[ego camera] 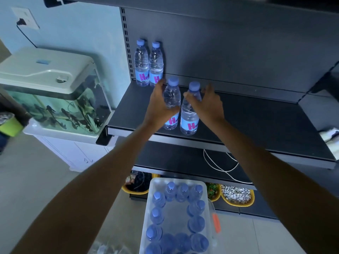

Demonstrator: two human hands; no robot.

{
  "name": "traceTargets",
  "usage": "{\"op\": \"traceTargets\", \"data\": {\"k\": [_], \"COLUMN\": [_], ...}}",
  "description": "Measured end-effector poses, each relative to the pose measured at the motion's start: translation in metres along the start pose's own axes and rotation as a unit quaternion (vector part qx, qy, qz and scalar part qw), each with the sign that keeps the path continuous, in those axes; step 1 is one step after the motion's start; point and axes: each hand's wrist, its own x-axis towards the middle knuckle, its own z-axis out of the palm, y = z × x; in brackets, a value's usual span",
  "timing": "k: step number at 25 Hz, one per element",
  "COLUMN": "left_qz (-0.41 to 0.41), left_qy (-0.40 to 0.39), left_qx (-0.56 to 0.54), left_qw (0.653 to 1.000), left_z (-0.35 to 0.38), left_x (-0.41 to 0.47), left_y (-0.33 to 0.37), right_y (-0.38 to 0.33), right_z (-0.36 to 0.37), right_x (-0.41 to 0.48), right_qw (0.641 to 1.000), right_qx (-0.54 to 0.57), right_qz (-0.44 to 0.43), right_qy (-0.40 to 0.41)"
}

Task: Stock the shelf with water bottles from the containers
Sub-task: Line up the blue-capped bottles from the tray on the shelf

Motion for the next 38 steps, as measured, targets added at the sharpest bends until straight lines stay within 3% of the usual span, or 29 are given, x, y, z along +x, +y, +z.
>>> {"op": "traceTargets", "data": {"k": [3,5,9,14,26,33,38], "left_qz": [-0.127,-0.165,-0.154,-0.136,-0.173,-0.169,-0.137], "left_qy": [0.005,-0.001,-0.007,0.022,0.035,0.100,0.087], "left_qx": [0.088,0.145,0.166,0.214,0.194,0.165,0.139], "left_qw": [0.988,0.976,0.974,0.967,0.965,0.967,0.977], "left_z": [0.011,0.020,0.021,0.022,0.049,0.055,0.052], "left_x": [-0.032,-0.041,-0.027,0.017,0.123,0.120,0.117], "left_y": [-0.033,-0.047,-0.063,-0.083,-0.128,-0.126,-0.130], "right_y": [0.028,0.053,0.082,0.070,0.060,0.061,0.069], "right_z": [0.021,0.041,0.073,0.096,0.157,0.179,0.187], "right_x": [-0.024,-0.042,-0.040,0.002,0.094,0.129,0.128], "right_qw": [0.994,0.987,0.993,0.996,0.991,0.985,0.983], "right_qx": [0.109,0.159,0.084,-0.002,-0.021,-0.020,-0.013], "right_qz": [0.000,0.013,0.055,0.090,0.113,0.141,0.132], "right_qy": [0.008,-0.025,-0.056,-0.028,0.066,0.094,0.126]}}
